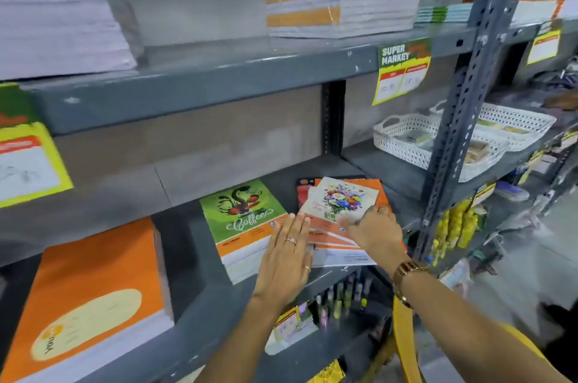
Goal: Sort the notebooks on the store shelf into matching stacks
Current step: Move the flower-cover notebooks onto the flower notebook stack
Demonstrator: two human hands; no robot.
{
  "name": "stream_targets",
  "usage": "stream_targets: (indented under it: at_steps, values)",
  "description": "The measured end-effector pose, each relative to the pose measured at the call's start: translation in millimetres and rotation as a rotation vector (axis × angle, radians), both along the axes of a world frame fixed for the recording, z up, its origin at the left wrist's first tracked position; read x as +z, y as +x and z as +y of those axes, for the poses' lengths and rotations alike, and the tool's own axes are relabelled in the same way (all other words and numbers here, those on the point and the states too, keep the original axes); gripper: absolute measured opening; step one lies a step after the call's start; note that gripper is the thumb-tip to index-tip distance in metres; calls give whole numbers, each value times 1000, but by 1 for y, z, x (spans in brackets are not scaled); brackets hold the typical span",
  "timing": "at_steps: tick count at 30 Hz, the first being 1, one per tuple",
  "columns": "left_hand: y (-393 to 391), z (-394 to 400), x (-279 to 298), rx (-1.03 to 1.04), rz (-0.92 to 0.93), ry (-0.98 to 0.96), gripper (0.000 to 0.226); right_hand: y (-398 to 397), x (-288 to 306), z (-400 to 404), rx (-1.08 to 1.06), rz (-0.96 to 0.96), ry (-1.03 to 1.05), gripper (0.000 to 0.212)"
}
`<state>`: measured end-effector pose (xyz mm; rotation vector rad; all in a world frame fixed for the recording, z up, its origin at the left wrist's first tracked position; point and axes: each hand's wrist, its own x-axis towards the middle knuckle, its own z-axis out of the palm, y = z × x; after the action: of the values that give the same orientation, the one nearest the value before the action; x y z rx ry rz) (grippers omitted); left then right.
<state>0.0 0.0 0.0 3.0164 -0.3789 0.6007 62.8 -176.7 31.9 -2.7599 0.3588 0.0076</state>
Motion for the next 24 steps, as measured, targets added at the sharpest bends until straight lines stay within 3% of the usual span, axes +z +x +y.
stream_targets:
  at_steps: [5, 12, 15, 17, 21, 24]
  values:
    - [4, -7, -17, -5, 195, 14, 59, 13, -14, -2, -41, 134, 51, 108]
    - [-3, -10, -36, -2, 312, -29, 73, 29, -15, -4, -120, 162, 256, 82]
    - [-5, -4, -43, -126, 385, -64, 86, 32, -11, -15, -134, 133, 366, 55]
    - [-6, -1, -46, -151, 350, -48, 84, 31, -6, -21, -159, 151, 423, 47]
    - [-14, 8, -49, -143, 343, -10, 74, 24, -2, -17, -221, 27, 515, 31]
    - [-23, 15, -47, -117, 364, 29, 97, 25, 7, -10, -299, -139, 617, 34]
